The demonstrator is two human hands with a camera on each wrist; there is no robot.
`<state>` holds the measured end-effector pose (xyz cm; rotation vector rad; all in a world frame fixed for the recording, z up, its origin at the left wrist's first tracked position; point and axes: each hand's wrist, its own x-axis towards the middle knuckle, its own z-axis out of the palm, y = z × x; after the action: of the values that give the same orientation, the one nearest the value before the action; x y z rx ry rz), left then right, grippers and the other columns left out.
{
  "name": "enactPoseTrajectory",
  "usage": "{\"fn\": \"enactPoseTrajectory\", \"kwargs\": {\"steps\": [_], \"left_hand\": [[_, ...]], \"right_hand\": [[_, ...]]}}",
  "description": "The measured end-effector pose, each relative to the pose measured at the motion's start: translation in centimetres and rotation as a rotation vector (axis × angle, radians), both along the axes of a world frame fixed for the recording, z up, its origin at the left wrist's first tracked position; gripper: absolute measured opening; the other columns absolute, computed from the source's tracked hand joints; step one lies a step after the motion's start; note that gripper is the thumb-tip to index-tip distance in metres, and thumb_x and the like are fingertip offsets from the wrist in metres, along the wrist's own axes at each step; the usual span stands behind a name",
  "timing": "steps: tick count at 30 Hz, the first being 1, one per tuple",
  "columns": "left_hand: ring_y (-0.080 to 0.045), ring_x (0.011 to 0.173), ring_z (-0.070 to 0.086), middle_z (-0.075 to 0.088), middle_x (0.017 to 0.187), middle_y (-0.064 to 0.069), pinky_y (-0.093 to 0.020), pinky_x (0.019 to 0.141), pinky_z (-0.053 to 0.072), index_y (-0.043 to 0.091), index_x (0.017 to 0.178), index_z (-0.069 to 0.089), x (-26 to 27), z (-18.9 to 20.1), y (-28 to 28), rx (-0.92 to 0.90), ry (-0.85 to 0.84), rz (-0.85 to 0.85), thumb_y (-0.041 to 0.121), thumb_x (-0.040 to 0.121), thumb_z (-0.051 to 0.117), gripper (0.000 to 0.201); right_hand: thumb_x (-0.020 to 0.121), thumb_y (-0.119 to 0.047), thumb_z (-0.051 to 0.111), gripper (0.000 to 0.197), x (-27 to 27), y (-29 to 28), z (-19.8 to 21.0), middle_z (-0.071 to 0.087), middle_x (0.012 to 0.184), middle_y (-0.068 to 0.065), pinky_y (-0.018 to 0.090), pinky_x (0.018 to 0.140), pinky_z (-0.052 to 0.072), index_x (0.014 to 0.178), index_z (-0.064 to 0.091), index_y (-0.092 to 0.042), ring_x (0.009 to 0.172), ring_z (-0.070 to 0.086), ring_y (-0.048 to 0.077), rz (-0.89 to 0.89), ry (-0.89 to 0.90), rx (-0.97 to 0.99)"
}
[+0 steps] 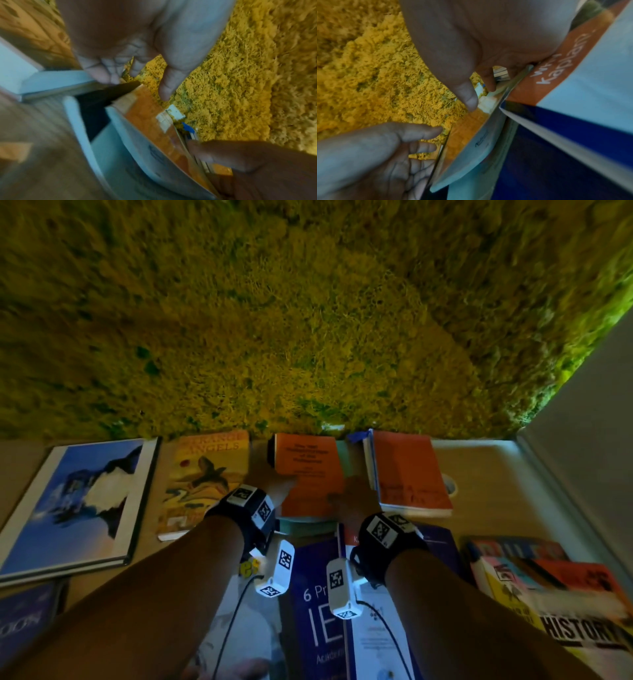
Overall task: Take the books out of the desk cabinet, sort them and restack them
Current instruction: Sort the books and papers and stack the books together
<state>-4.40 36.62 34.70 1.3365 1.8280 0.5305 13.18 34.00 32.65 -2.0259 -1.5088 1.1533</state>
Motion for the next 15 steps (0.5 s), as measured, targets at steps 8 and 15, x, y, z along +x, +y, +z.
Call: {"fn": "enactPoseTrajectory", "kwargs": {"steps": [8, 15], "left_hand": [[-0.025, 0.085, 0.067, 0.068, 0.098, -0.005, -0.029, 0.059, 0.049, 0.014, 0.114, 0.058, -2.3, 1.7, 0.1, 0.158, -0.054, 0.057, 0.022, 0.079, 0.08, 0.042], [-0.011, 0.046, 0.056, 0.058, 0.056, -0.006, -0.026, 0.053, 0.043, 0.005, 0.099, 0.061, -7.4, 4.3, -11.1, 0.337, -0.301, 0.093, 0.003, 0.086, 0.07, 0.016]], "right_hand": [[0.088, -0.002, 0.07, 0.046, 0.2, -0.9, 2.1, 0.062, 0.118, 0.011, 0.036, 0.082, 0.051, 0.131, 0.059, -0.015, 0.1, 0.061, 0.027, -0.187, 0.314, 0.113], [0.085, -0.007, 0.077, 0.029, -2.0, -9.2, 6.5, 0.066, 0.109, 0.004, 0.048, 0.089, 0.058, 0.102, 0.06, -0.024, 0.104, 0.067, 0.029, 0.005, 0.432, 0.161]]}}
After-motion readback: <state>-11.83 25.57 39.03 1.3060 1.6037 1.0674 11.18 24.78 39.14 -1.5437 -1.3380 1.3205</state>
